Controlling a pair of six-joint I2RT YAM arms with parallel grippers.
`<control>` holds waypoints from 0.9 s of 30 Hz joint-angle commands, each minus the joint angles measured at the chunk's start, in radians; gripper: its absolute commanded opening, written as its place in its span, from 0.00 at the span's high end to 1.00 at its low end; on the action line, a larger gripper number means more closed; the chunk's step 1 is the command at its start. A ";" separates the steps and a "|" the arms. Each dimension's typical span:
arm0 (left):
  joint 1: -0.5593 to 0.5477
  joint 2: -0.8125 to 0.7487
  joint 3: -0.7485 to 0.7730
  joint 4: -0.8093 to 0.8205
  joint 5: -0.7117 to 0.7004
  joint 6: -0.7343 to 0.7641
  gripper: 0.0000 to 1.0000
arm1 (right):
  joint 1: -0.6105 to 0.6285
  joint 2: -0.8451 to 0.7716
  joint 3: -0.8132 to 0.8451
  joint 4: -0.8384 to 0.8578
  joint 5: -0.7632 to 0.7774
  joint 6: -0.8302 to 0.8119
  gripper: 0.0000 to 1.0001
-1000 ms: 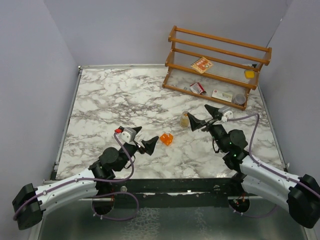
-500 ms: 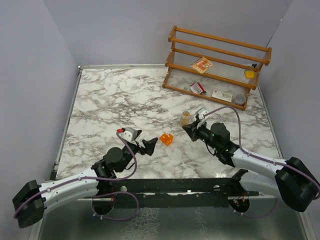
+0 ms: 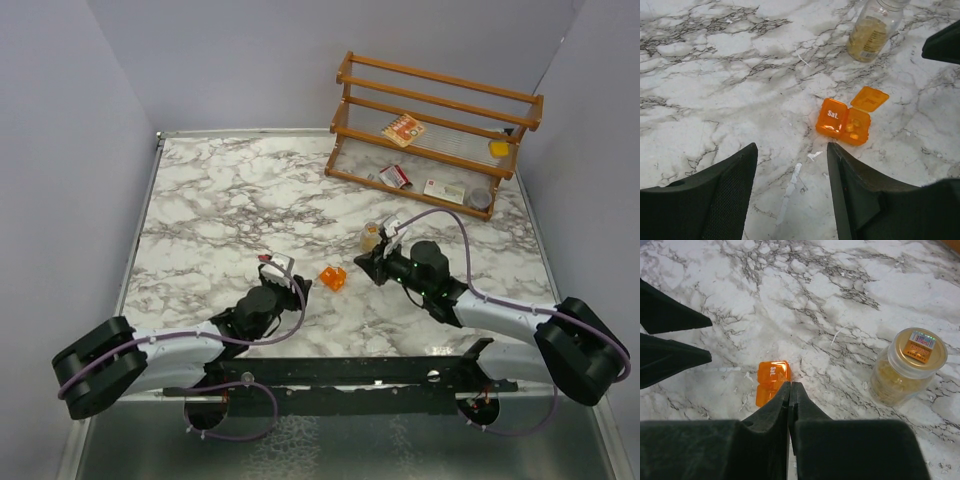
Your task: Sort the pills into containers
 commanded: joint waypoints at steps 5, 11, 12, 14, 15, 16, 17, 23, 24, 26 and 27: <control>0.089 0.214 0.092 0.250 0.144 -0.013 0.49 | 0.011 0.045 0.013 0.040 -0.018 0.005 0.99; 0.098 0.320 0.168 0.278 0.271 0.017 0.62 | 0.011 0.073 0.011 0.067 -0.023 0.002 0.99; 0.099 0.332 0.172 0.280 0.287 0.016 0.64 | 0.011 0.081 0.012 0.072 -0.026 0.003 0.99; 0.098 0.345 0.174 0.282 0.313 0.011 0.69 | 0.011 0.093 0.011 0.083 -0.029 0.006 0.99; 0.098 0.346 0.173 0.282 0.323 0.004 0.78 | 0.012 0.097 0.010 0.088 -0.030 0.007 0.99; 0.098 0.345 0.170 0.282 0.329 0.000 0.87 | 0.011 0.100 0.010 0.090 -0.028 0.009 0.99; 0.098 0.343 0.165 0.283 0.330 -0.002 0.91 | 0.011 0.103 0.009 0.093 -0.026 0.008 0.99; 0.100 0.355 0.162 0.269 0.341 0.000 0.95 | 0.012 0.126 0.017 0.096 -0.026 0.006 0.99; 0.100 0.364 0.168 0.267 0.349 0.000 0.97 | 0.012 0.131 0.018 0.099 -0.028 0.006 0.99; 0.099 0.385 0.179 0.258 0.355 0.001 1.00 | 0.012 0.138 0.021 0.099 -0.030 0.008 0.99; 0.100 0.397 0.182 0.253 0.352 -0.001 1.00 | 0.013 0.140 0.023 0.099 -0.031 0.007 0.99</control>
